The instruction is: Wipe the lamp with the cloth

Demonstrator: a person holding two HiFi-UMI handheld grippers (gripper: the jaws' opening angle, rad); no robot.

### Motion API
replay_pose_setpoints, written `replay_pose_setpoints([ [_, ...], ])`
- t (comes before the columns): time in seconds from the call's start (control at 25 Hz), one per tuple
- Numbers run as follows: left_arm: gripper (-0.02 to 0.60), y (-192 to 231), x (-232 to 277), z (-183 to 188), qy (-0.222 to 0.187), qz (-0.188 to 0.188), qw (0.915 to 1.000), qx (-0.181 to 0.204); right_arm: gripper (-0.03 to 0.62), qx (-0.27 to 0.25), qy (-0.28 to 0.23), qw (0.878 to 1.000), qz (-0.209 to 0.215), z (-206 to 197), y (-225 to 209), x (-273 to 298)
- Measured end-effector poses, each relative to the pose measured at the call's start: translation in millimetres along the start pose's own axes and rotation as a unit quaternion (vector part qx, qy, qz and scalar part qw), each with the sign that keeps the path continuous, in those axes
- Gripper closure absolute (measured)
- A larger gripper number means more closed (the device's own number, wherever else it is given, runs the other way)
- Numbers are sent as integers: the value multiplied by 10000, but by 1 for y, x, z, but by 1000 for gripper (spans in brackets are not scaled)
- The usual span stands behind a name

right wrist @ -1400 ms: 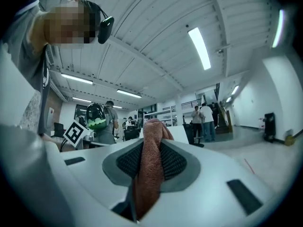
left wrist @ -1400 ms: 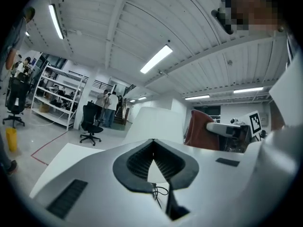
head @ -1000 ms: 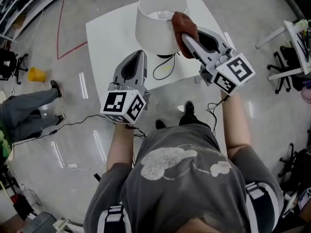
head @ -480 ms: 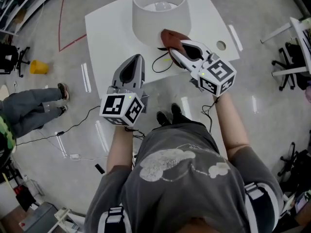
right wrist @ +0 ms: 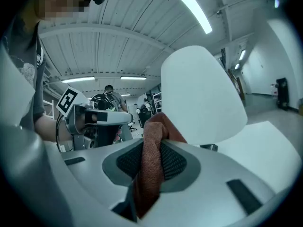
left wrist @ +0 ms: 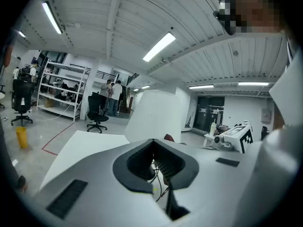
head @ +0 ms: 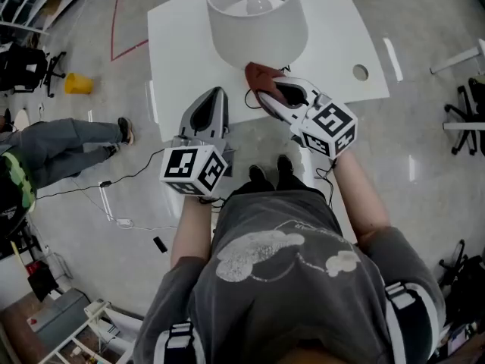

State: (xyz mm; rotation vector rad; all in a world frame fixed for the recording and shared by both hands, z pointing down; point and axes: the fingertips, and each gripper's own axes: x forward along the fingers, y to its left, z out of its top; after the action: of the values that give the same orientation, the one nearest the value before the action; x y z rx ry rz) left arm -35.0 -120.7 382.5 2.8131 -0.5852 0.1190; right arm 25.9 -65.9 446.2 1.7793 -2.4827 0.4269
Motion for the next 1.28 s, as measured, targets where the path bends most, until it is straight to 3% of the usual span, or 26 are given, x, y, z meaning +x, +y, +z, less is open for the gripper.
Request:
replay_pose_setpoints([
  [0.28,574,20,-5,45,-430,-140,9988,185,508,-353,-772,9963,90,67,37,-4],
  [0.56,574,41,14,82,-599,-1041,9924,276,508,-537,-1468,9829,-977,144,32,3],
  [0.84,574,62,25,90,-489,-1679,9844,191,508,-147,-1381,9757,-1693,140,21,40],
  [1.28,574,110,25,70,-39,-2284,9736,-15,508,446,-981,9603,-2574,86,15,79],
])
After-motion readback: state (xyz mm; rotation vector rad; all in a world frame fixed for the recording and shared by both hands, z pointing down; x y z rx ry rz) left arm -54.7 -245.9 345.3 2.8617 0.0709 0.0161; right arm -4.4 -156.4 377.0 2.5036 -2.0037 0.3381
